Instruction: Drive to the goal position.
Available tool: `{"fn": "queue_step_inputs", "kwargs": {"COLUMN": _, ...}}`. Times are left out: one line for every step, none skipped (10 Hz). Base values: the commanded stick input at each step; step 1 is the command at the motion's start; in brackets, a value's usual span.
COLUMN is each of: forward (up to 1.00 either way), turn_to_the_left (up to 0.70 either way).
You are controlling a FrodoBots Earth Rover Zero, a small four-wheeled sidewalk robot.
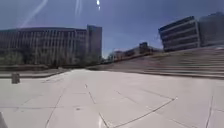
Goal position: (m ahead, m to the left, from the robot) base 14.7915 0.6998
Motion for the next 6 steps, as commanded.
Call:
{"fn": "queue_step_inputs", "kwargs": {"forward": 0.70, "turn_to_the_left": 0.00}}
{"fn": "queue_step_inputs", "kwargs": {"forward": 0.70, "turn_to_the_left": 0.00}}
{"fn": "queue_step_inputs", "kwargs": {"forward": 0.70, "turn_to_the_left": 0.01}}
{"fn": "queue_step_inputs", "kwargs": {"forward": 0.70, "turn_to_the_left": 0.02}}
{"fn": "queue_step_inputs", "kwargs": {"forward": 0.70, "turn_to_the_left": 0.00}}
{"fn": "queue_step_inputs", "kwargs": {"forward": 0.70, "turn_to_the_left": 0.02}}
